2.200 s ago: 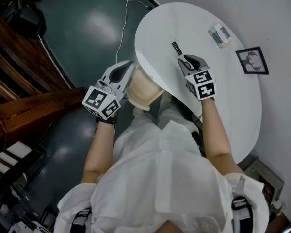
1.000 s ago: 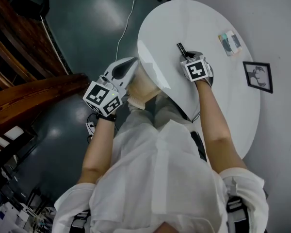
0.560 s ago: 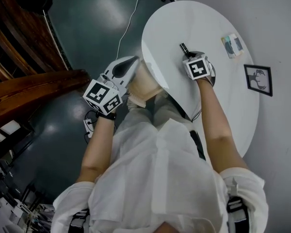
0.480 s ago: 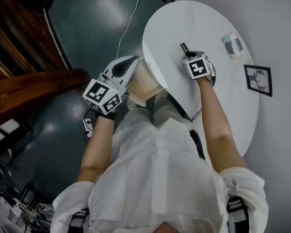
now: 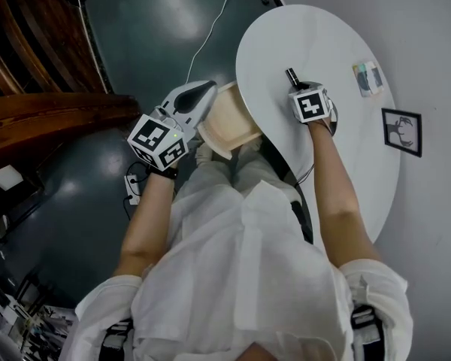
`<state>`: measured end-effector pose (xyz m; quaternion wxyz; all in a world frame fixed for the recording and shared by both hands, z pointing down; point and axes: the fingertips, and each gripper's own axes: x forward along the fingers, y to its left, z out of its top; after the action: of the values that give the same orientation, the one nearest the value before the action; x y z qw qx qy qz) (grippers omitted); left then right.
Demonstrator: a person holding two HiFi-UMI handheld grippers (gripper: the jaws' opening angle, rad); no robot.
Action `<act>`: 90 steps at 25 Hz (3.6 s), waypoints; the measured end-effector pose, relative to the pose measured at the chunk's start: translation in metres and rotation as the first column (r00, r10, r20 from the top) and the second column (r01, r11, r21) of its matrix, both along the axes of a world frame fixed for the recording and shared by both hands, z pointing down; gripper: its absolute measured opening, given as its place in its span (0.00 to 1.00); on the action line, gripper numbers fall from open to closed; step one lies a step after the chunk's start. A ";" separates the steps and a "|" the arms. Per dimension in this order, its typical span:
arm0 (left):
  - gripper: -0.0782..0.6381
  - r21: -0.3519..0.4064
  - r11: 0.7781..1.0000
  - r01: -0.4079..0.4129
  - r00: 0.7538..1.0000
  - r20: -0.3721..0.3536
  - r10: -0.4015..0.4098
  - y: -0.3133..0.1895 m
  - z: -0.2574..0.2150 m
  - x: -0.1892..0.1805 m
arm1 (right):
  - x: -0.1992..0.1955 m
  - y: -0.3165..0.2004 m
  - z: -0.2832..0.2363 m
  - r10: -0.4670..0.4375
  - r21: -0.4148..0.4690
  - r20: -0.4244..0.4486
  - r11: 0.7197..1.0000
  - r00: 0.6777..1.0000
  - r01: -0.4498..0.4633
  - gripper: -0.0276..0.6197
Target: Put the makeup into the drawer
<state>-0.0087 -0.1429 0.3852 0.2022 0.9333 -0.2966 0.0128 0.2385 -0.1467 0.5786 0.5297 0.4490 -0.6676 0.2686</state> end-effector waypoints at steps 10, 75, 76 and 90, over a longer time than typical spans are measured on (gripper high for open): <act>0.13 -0.006 1.000 0.023 1.000 -0.007 -0.023 0.016 0.002 -0.034 | -0.060 0.013 -0.015 -0.074 0.052 0.033 0.996 0.997 0.072 0.17; 0.13 -0.135 0.991 0.013 0.999 0.053 -0.006 0.026 0.095 -0.081 | -0.245 0.054 0.217 -0.143 -0.114 0.248 0.978 0.958 0.175 0.17; 0.13 -0.137 0.990 0.014 0.999 0.053 -0.006 0.025 0.096 -0.080 | -0.244 0.055 0.219 -0.141 -0.126 0.244 0.976 0.960 0.175 0.17; 0.13 -0.139 0.990 0.026 0.999 0.047 -0.020 0.024 0.096 -0.081 | -0.255 0.053 0.222 -0.199 -0.109 0.234 0.967 0.952 0.229 0.18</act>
<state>-0.0897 -0.1192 0.4814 0.2601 0.9128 -0.3103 0.0525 -0.0164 -0.0942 0.8002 0.5072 0.3044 -0.7475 0.3024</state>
